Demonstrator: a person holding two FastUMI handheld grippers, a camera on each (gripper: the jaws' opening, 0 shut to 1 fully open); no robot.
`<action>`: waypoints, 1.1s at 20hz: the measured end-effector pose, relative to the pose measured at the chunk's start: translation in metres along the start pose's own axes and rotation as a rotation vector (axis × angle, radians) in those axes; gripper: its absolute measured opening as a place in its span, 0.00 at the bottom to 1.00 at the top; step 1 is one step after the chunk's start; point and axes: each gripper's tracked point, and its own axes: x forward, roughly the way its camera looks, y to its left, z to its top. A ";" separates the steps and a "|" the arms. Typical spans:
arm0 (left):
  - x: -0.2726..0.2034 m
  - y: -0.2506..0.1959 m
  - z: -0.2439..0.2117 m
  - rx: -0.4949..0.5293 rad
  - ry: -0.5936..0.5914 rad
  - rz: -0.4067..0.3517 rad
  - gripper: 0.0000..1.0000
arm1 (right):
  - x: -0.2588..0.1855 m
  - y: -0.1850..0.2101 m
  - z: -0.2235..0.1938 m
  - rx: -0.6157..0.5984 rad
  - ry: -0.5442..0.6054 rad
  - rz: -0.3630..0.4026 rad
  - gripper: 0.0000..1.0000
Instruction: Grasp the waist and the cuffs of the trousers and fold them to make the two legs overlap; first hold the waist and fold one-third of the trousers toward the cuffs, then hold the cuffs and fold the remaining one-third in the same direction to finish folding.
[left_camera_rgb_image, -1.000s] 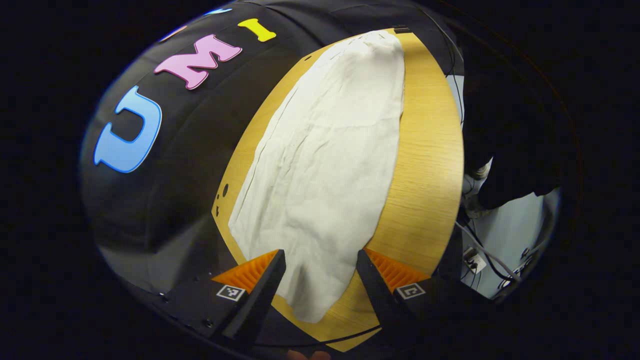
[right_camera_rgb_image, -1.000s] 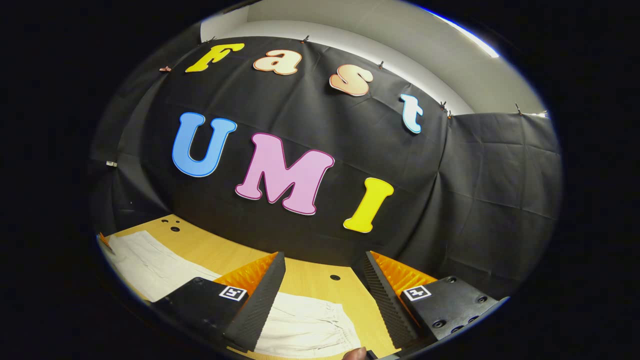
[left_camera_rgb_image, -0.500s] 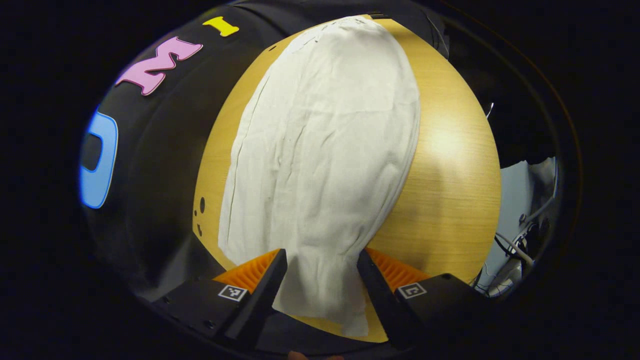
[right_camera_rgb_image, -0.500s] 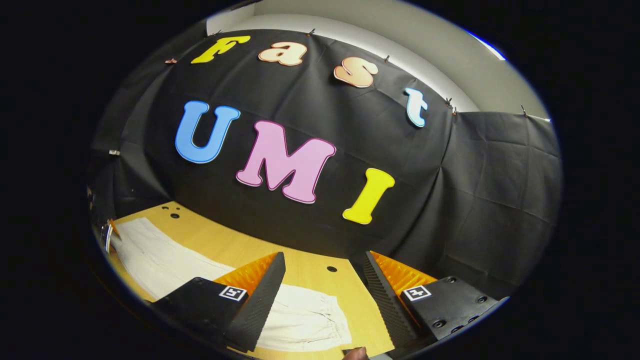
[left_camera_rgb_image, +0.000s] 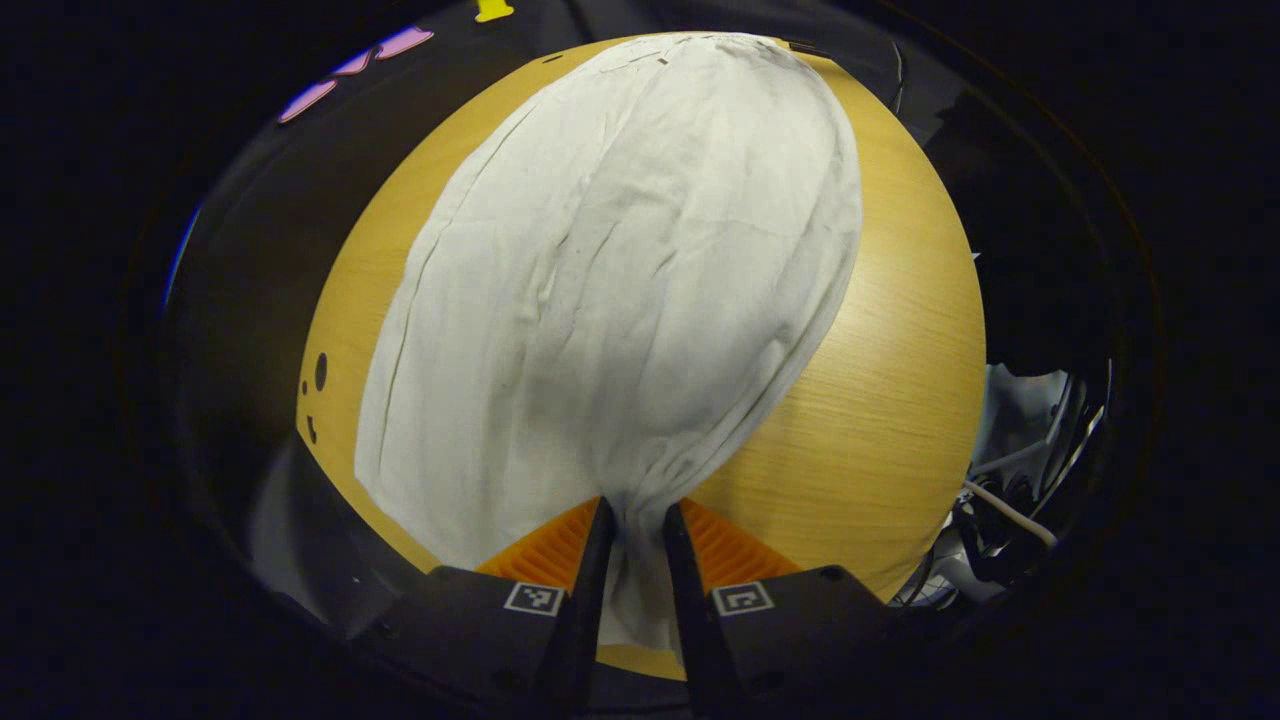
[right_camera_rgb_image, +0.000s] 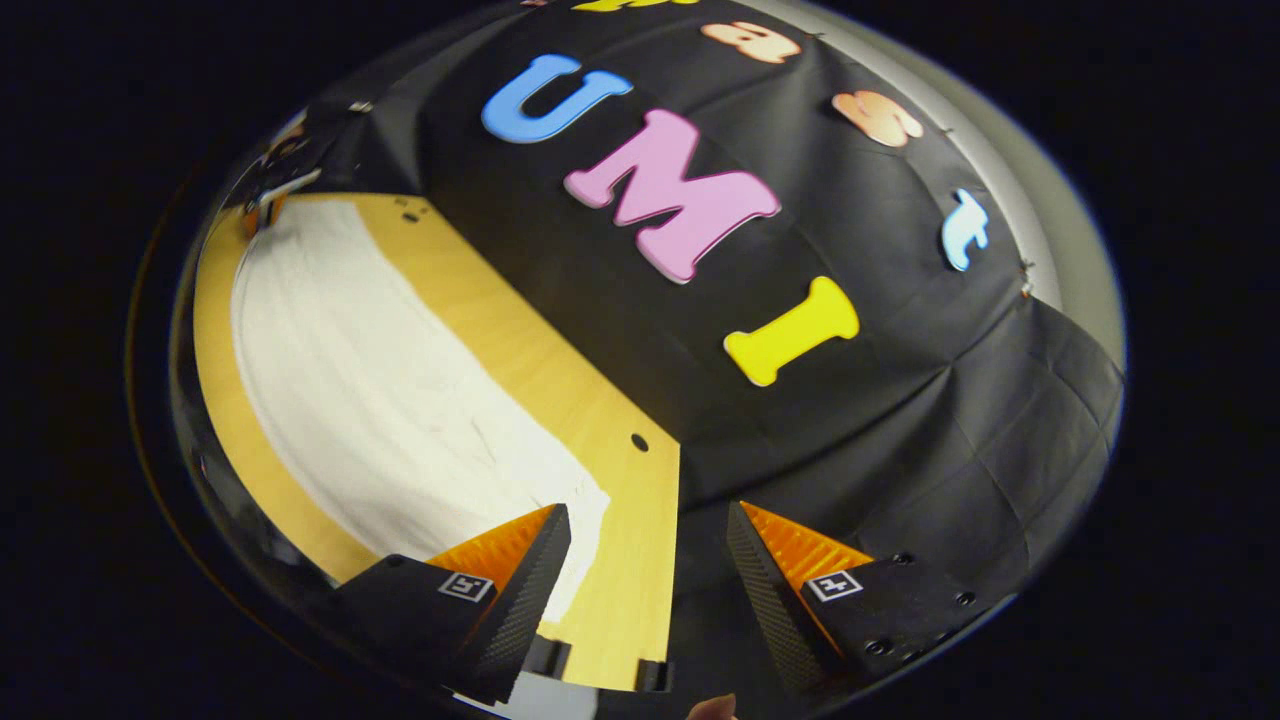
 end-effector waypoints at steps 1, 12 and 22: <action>0.001 0.000 0.001 -0.023 -0.001 -0.003 0.28 | 0.006 0.011 -0.016 -0.076 0.014 0.043 0.97; 0.002 -0.006 0.004 0.013 0.107 0.094 0.06 | 0.067 0.104 -0.132 -0.504 0.096 0.559 0.96; 0.002 -0.007 0.005 -0.053 0.142 0.075 0.06 | 0.110 0.138 -0.141 -0.548 0.219 1.025 0.95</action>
